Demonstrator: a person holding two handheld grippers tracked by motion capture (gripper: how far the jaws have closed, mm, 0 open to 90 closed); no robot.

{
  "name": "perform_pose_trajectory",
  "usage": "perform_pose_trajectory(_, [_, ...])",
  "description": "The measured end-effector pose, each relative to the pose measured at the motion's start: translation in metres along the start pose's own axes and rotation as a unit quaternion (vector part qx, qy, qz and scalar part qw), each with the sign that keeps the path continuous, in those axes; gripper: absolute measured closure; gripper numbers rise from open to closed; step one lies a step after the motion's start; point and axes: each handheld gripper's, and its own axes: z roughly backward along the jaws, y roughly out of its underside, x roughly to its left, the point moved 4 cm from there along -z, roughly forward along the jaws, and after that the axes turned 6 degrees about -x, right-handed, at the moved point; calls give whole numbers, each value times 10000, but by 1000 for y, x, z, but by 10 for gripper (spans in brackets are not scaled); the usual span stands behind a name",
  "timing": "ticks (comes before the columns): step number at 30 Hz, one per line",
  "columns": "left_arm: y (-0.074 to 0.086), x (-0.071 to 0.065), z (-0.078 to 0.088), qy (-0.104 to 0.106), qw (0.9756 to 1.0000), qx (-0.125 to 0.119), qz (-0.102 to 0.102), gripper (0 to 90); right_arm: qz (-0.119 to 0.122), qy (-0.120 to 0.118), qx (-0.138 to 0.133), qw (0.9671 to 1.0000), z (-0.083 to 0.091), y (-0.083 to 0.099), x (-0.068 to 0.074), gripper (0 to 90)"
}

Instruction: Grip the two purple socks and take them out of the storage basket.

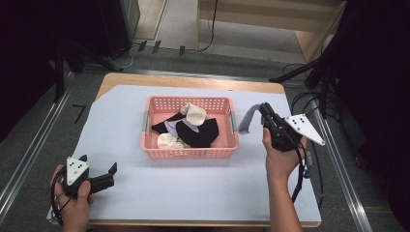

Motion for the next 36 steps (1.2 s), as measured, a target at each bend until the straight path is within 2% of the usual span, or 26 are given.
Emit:
perform_pose_trajectory(5, [0, 0, 1, -3, 10000, 57, -23, 13, 31, 274, 210, 9994, 11, 20, -23, 854])
perform_pose_trajectory(11, [0, 0, 0, -8, 10000, 16, -25, 13, 19, 619, 491, 9969, 20, 47, -45, 853])
perform_pose_trajectory(14, [0, -1, 0, -12, 10000, 7, -30, 13, -83, 706, 635, 9954, 22, 58, -52, 835])
perform_pose_trajectory(16, [0, -1, 0, -11, 10000, 7, -33, 14, -237, 726, 708, 9946, 22, 63, -53, 757])
perform_pose_trajectory(18, [0, -1, 0, -12, 10000, 4, -31, 13, -507, 643, 653, 9945, 21, 64, -54, 687])
perform_pose_trajectory(20, [0, -1, 0, -19, 10000, 7, -39, 13, -582, 638, 609, 9944, 20, 63, -52, 651])
perform_pose_trajectory(23, [0, -1, 0, -14, 10000, 10, -44, 14, -565, 545, 582, 9952, 15, 60, -42, 634])
perform_pose_trajectory(27, [0, -1, 0, -13, 10000, 16, -42, 14, -427, 272, 695, 9963, 3, 57, -16, 636])
perform_pose_trajectory(32, [0, -1, 0, -9, 10000, 10, -33, 14, -220, -116, 856, 9960, -17, 59, 26, 647])
perform_pose_trajectory(35, [0, 0, 0, 5, 10000, 25, -39, 14, -90, -357, 967, 9946, -30, 62, 54, 655])
perform_pose_trajectory(36, [0, 0, 0, 2, 10000, 25, -31, 13, -69, -591, 993, 9933, -38, 64, 71, 657])
